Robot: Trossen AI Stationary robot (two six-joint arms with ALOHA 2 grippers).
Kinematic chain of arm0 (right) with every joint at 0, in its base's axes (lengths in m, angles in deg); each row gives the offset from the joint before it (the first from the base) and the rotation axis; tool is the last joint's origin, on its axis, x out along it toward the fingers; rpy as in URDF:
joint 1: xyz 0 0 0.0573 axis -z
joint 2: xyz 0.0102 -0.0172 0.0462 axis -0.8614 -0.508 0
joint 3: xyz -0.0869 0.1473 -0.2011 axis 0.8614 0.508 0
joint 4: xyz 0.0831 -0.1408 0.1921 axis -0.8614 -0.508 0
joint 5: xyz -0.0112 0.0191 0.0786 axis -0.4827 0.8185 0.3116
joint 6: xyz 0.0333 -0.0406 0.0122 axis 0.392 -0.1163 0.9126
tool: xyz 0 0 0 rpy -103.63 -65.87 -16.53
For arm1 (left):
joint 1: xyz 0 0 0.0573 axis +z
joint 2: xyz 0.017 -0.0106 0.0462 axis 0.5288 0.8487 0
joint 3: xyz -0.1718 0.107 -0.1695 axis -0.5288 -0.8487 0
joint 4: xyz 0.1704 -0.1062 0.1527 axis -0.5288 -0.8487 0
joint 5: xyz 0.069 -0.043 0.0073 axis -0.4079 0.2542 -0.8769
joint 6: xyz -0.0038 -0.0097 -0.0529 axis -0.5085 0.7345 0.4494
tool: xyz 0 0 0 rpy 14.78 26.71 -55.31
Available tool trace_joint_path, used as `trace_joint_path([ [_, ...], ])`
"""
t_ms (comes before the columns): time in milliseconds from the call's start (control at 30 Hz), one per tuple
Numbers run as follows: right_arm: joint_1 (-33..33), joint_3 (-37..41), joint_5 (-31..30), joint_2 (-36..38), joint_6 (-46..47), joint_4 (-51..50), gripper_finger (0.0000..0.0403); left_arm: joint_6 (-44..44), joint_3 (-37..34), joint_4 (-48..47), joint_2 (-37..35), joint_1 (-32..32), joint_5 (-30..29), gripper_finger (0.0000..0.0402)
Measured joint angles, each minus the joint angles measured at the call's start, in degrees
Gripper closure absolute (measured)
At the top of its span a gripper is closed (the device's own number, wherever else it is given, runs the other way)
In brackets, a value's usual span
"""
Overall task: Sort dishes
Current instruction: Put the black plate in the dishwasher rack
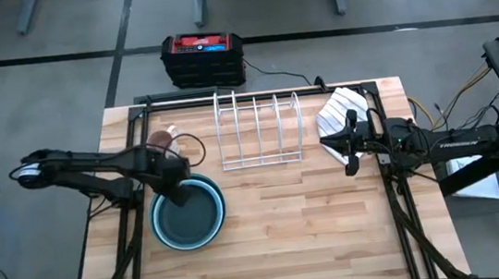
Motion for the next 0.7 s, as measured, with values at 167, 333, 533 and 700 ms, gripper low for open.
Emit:
trace_joint_path([
  [167, 0.0, 0.0, 0.0, 0.0, 0.0, -0.3, 0.0384, 0.0, -0.1, -0.1, 1.2, 0.0, 0.0, 0.0356],
  [333, 0.0, 0.0, 0.0, 0.0, 0.0, -0.3, 0.0384, -0.1, -0.1, -0.1, 2.6, 0.0, -2.0, 0.0311],
  [533, 0.0, 0.0, 0.0, 0.0, 0.0, -0.3, 0.0384, -0.5, -0.1, -0.2, 4.8, 0.0, -3.3, 0.0275],
  [700, 0.0, 0.1, 0.0, 0.0, 0.0, -0.3, 0.0384, -1.0, -0.1, -0.2, 6.8, 0.0, -3.5, 0.0270],
])
